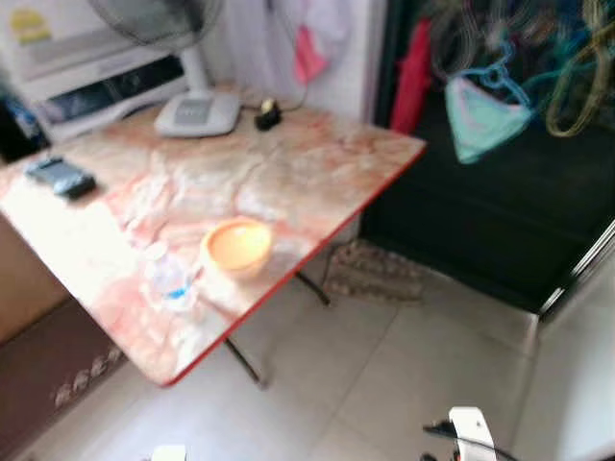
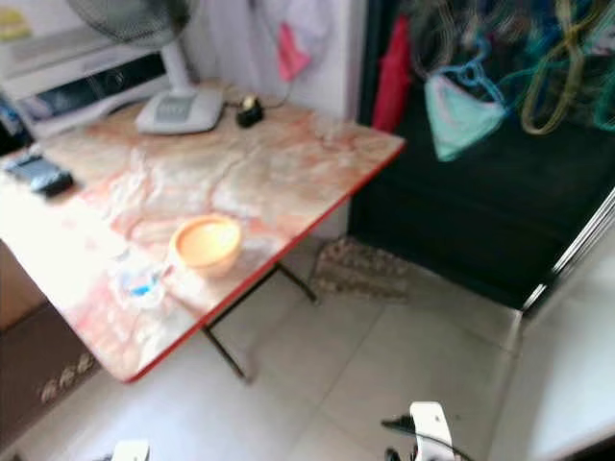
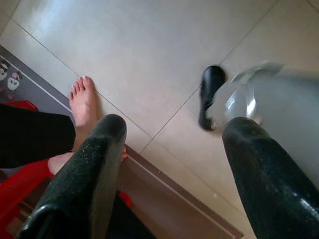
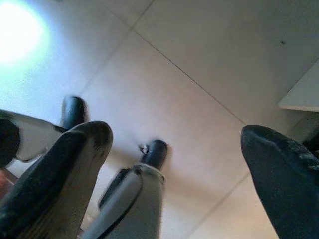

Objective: Restocking fridge

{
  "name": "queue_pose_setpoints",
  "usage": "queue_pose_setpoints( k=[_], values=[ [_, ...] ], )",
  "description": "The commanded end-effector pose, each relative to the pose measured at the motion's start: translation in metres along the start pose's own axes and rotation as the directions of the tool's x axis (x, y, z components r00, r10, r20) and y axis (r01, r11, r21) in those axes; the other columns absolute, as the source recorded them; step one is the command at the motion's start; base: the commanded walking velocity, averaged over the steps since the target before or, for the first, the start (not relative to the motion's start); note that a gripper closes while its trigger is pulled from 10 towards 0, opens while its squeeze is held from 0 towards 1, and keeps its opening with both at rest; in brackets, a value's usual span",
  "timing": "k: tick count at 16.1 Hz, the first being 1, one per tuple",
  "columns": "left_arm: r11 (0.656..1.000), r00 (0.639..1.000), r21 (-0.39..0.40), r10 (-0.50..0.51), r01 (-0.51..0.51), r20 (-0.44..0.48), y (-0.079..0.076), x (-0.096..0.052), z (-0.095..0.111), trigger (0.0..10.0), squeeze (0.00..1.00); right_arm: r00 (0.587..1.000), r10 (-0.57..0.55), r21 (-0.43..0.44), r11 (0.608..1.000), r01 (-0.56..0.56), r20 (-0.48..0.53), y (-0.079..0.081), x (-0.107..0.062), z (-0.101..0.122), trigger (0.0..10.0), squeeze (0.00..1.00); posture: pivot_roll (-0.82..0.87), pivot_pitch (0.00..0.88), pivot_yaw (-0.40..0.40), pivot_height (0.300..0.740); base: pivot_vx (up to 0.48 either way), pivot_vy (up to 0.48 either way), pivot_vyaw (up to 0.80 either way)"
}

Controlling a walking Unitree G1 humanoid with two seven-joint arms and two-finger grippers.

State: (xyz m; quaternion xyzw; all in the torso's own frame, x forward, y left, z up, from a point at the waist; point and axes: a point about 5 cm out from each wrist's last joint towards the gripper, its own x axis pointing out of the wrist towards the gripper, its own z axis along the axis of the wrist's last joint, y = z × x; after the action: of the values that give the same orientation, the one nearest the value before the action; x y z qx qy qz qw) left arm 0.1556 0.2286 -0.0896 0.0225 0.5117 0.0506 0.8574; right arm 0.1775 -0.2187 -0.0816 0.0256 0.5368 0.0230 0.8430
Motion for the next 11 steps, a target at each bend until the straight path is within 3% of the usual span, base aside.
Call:
queue_pose_setpoints(
  k=[1, 3, 7, 11],
  values=[
    [1.000, 1.000, 0.008, 0.018, -0.017, -0.020, 0.004, -0.002, -0.011, 10.0, 0.00, 1.000, 0.016, -0.034, 0.999, -0.016, 0.001, 0.003, 0.001, 0.000, 10.0, 0.00, 0.07, 0.033, -0.021, 0.740, 0.000, 0.000, 0.80],
    [0.999, 0.999, -0.010, 0.037, -0.037, -0.017, 0.005, -0.003, -0.018, 10.0, 0.00, 0.999, 0.032, -0.107, 0.994, -0.035, -0.027, 0.003, 0.000, -0.007, 10.0, 0.00, 0.08, 0.025, -0.030, 0.740, 0.000, 0.000, 0.80],
    [0.996, 0.997, -0.038, 0.076, -0.076, 0.009, 0.006, -0.006, -0.027, 10.0, 0.00, 1.000, 0.010, -0.106, 0.994, -0.011, -0.009, 0.003, 0.000, -0.017, 10.0, 0.00, 0.09, 0.007, -0.033, 0.740, 0.000, 0.000, 0.00],
    [0.983, 0.985, -0.104, 0.156, -0.148, 0.073, 0.009, -0.011, -0.039, 10.0, 0.00, 0.973, -0.135, 0.167, 0.980, 0.104, 0.186, -0.001, -0.003, -0.027, 10.0, 0.00, 0.07, 0.000, -0.036, 0.740, 0.000, 0.000, 0.00]
  ],
)
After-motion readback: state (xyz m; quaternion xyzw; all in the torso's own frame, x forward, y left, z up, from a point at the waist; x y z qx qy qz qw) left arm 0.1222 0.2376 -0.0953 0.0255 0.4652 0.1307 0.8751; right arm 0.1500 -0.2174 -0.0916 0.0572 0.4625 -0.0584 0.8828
